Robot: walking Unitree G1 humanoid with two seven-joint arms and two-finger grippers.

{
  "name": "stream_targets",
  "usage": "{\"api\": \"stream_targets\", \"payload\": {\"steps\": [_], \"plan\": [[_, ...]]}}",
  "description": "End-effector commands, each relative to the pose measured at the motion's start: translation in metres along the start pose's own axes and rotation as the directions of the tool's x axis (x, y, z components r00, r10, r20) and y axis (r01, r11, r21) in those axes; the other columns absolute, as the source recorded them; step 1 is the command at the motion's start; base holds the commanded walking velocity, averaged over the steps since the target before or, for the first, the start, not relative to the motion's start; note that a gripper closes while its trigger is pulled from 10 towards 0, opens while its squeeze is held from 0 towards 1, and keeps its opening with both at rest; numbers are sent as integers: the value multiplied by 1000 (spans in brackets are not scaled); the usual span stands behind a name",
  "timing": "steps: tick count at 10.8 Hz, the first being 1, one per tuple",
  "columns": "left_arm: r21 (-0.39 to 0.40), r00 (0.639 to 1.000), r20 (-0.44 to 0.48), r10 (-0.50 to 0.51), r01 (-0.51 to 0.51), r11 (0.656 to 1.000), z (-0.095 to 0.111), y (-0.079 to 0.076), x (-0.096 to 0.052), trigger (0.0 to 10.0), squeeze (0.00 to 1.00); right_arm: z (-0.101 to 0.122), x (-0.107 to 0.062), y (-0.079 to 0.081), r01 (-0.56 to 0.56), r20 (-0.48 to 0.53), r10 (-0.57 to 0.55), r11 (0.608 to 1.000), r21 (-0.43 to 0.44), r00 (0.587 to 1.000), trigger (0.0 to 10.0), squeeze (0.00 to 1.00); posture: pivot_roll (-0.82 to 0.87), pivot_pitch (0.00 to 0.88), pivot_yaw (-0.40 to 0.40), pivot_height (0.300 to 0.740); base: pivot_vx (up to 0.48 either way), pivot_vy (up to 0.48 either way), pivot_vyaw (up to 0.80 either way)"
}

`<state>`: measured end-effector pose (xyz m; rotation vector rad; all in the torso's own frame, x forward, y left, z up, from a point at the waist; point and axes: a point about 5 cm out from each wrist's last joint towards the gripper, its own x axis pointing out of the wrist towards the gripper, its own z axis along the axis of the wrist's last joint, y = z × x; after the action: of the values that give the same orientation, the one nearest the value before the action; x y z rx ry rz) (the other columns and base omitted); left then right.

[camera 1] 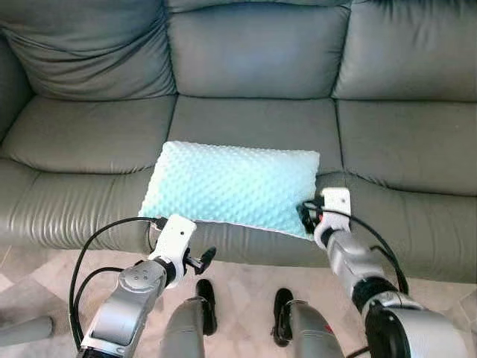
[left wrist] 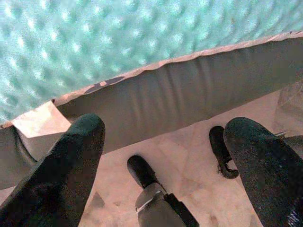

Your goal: Move the pillow to the sofa

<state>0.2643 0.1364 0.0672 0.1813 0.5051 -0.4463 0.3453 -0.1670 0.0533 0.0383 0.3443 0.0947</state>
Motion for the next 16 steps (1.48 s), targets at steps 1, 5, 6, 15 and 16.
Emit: {"api": "stream_targets", "payload": {"steps": [1, 5, 6, 15, 16], "plan": [[5, 999, -48, 3, -3, 1000, -12, 0, -4, 10000, 0, -17, -4, 2, -1, -55, 1, 1000, 1, 998, 10000, 0, 100, 395, 95, 740, 0, 0, 0], [13, 998, -54, 22, -21, 1000, -13, 6, -11, 10000, 0, -24, -5, 13, -56, -65, 61, 996, 75, 996, 10000, 0, 152, 412, 106, 740, 0, 0, 0], [16, 998, -57, 26, -25, 1000, -14, 7, -12, 10000, 0, -25, -5, 15, -59, -68, 64, 996, 72, 996, 0, 0, 158, 416, 108, 740, 0, 0, 0], [24, 997, -59, 42, -41, 999, -12, 9, -12, 10000, 0, -34, -13, -18, 105, -133, -118, 989, -100, 984, 0, 0, 158, 419, 111, 740, 0, 0, 0], [26, 997, -59, 47, -46, 999, -12, 10, -12, 10000, 0, -31, -13, -23, 122, -124, -136, 986, -115, 983, 0, 0, 157, 419, 110, 740, 0, 0, 0]]}}
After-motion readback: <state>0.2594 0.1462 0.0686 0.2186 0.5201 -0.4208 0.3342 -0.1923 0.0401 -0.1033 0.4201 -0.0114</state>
